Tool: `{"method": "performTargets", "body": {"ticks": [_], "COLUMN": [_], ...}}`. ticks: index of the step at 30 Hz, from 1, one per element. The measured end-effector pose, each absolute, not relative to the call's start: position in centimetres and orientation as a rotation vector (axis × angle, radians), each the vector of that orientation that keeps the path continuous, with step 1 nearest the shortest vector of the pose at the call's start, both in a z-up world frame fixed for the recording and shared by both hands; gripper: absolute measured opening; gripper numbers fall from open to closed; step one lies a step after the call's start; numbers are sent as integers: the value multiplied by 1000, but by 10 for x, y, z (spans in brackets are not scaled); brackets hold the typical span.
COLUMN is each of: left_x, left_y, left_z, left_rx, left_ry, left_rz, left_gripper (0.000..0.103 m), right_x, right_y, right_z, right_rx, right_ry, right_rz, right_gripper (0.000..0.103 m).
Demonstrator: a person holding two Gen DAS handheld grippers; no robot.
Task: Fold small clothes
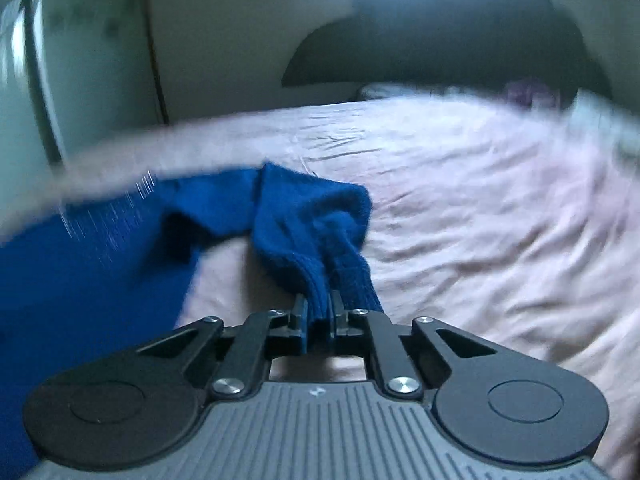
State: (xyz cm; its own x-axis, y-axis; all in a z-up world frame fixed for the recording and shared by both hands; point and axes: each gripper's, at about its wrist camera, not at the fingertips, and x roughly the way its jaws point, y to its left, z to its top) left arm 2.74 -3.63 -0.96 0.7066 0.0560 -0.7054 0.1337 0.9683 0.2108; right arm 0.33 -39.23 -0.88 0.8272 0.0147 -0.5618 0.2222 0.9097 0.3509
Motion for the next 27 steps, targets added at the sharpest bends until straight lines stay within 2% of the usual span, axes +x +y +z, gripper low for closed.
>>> {"method": "performTargets", "body": {"ticks": [7,12,27], "left_x": [31,37,47], "left_y": [-28,-18,-7], "left_z": [-5,-3,-3], "left_rx": [243,226,225], "left_ry": [779,783,780], "left_rz": [-25,-1,22], "left_gripper": [103,102,102], "right_x": [7,20,8], "right_y": [-452,-481,-577], "right_z": [-31,-25,58], "right_rx": [1124,1378,1438], "right_ry": [412,240,-140], "right_rz": [130,212,12], "right_gripper": [9,9,9]}}
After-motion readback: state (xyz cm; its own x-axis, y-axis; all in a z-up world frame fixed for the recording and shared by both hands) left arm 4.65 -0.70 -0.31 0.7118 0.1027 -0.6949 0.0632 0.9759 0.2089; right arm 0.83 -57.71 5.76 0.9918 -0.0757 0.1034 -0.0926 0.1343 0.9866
